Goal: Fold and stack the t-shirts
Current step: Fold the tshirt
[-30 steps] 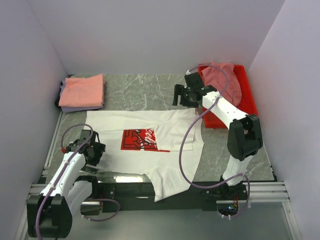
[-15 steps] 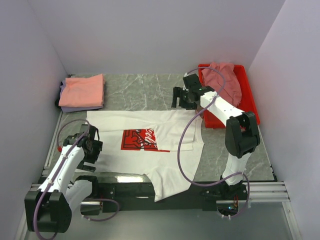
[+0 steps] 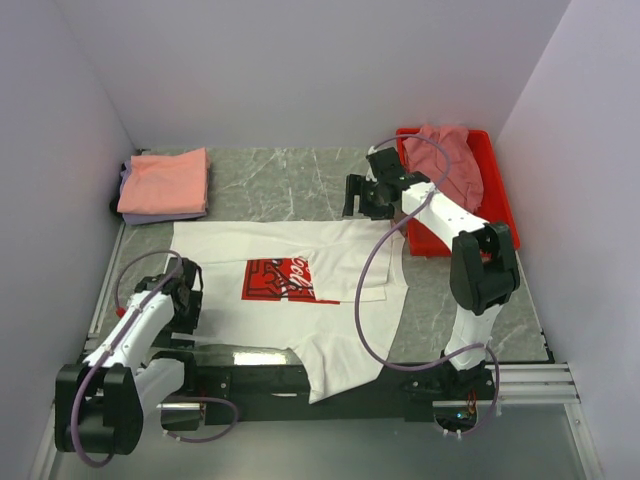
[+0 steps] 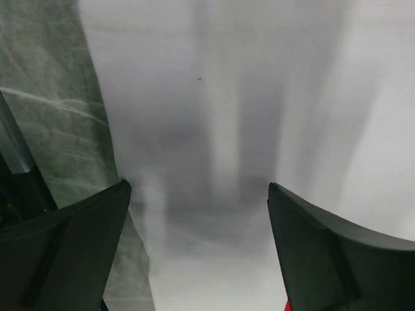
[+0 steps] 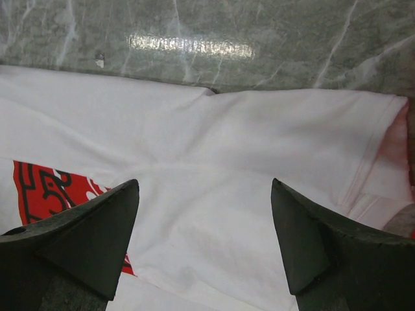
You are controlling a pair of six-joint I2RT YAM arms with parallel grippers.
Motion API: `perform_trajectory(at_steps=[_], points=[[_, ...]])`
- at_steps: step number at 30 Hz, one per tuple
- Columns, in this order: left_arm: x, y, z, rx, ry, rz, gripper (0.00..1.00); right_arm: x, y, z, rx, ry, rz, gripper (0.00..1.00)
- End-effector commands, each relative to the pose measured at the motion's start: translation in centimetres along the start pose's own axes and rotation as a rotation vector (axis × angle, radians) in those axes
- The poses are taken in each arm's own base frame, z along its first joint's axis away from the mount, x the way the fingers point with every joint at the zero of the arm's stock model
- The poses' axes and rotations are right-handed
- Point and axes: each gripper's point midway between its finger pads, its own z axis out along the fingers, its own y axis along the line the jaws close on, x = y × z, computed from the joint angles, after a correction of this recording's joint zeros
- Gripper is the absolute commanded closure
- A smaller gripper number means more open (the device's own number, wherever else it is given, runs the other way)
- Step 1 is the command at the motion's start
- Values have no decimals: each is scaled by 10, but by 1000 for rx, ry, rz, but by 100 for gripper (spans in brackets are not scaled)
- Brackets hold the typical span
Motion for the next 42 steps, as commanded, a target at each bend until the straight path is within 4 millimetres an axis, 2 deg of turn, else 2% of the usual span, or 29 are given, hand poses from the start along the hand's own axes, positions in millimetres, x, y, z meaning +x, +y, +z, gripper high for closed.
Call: perform_trajectory(at_steps=[1, 8, 11, 16, 17, 24, 27, 29, 30, 31, 32, 33, 34, 35, 36, 37, 38, 39, 40, 41, 42], points=[[11, 7, 16, 1, 28, -40, 7, -8, -1, -2, -3, -18, -14, 12], [7, -3, 8, 176, 32, -118, 17, -6, -4, -4, 7, -15, -14, 11], [5, -6, 5, 196, 27, -121, 27, -3, -5, -5, 7, -10, -12, 11], [8, -2, 4, 149, 38, -76, 57, 2, -7, -5, 15, -5, -9, 11], [8, -2, 4, 143, 40, -69, 68, 2, -8, -5, 16, -6, -8, 11], [8, -4, 1, 137, 40, -49, 100, 7, -8, -7, 10, 3, -7, 11], [1, -7, -6, 149, 13, -49, 100, 12, -5, -14, 1, 8, -19, 12], [-5, -4, -10, 141, -8, -43, 100, 23, 2, -19, -9, 16, -56, 12], [-10, -8, -16, 156, -25, -37, 100, 23, 9, -32, -27, -6, -75, 12], [-12, -9, -18, 160, -33, -28, 100, 43, 17, -33, -40, 22, -115, 12], [-13, -10, -21, 166, -36, -15, 100, 53, 22, -38, -46, 26, -157, 12], [-14, -12, -23, 176, -42, 13, 100, 57, 29, -51, -44, -5, -195, 12], [-11, -13, -23, 185, -30, 34, 100, 78, 28, -53, -38, 28, -225, 12], [-10, -15, -24, 197, -22, 53, 100, 97, 44, -58, -69, 50, -291, 12], [-7, -15, -22, 196, -12, 79, 100, 105, 51, -71, -94, 43, -307, 12], [-3, -16, -23, 202, 8, 92, 100, 127, 49, -73, -100, 84, -325, 13], [-1, -17, -22, 203, 16, 105, 100, 149, 65, -81, -142, 108, -386, 13], [-1, -16, -21, 198, 15, 108, 100, 158, 71, -94, -165, 97, -416, 14], [-1, -18, -22, 206, 16, 107, 100, 178, 68, -97, -155, 124, -457, 14], [-1, -19, -21, 210, 12, 112, 100, 202, 80, -105, -193, 149, -533, 14], [-2, -19, -21, 217, 8, 112, 100, 216, 85, -114, -216, 164, -575, 15]])
